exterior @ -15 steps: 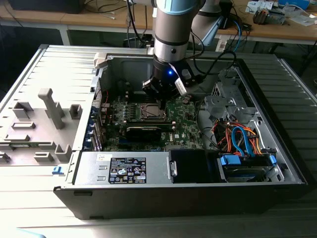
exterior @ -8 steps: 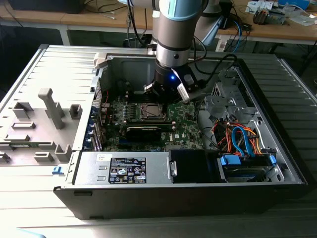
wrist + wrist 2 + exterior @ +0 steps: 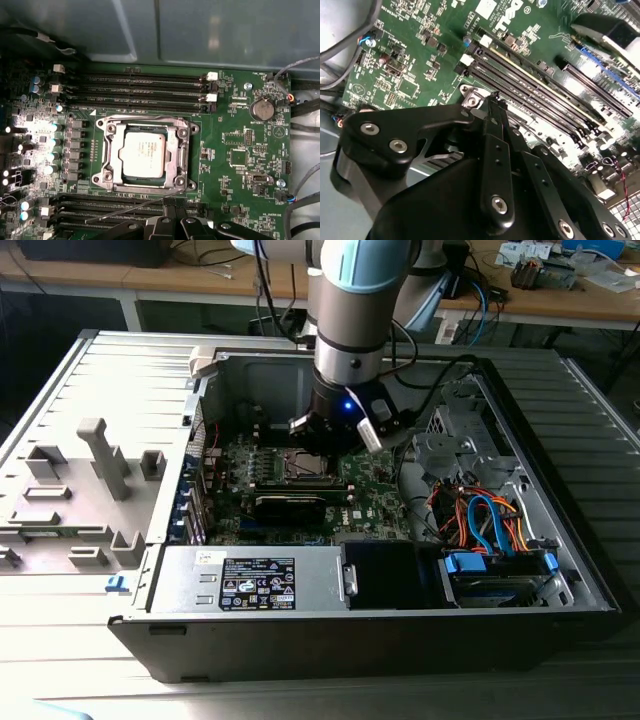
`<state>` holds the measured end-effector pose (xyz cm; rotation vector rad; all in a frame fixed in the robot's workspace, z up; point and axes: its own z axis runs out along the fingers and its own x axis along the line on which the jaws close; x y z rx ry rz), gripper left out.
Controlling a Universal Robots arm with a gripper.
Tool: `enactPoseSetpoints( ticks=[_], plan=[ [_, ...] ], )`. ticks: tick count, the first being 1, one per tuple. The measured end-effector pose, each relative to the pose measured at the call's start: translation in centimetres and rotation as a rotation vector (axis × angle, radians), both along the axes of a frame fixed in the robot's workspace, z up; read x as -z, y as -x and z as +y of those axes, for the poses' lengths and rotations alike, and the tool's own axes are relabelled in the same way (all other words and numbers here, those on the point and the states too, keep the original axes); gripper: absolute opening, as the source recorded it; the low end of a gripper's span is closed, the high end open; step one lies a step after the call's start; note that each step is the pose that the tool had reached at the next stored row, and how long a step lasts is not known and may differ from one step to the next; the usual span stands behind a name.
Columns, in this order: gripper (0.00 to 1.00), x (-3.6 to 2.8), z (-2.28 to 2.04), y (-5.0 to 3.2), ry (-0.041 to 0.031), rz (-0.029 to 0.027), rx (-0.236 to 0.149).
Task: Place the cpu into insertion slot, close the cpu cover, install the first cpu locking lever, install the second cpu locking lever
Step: 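Install the second cpu locking lever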
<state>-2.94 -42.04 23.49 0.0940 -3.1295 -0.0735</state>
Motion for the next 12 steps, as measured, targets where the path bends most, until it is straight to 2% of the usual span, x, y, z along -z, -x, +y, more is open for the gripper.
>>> enactPoseSetpoints(
  ticks=[4, 7, 9, 12],
  plan=[
    [0.11, 0.16, -0.32, 0.3, -0.027, 0.0, 0.0],
    [0.11, 0.25, -0.68, 0.58, -0.0444, 0.0, 0.0],
    [0.11, 0.36, -0.9, 0.83, -0.0524, 0.0, 0.0],
    [0.11, 0.48, -1.11, 1.24, -0.0581, 0.0, 0.0]
  ],
)
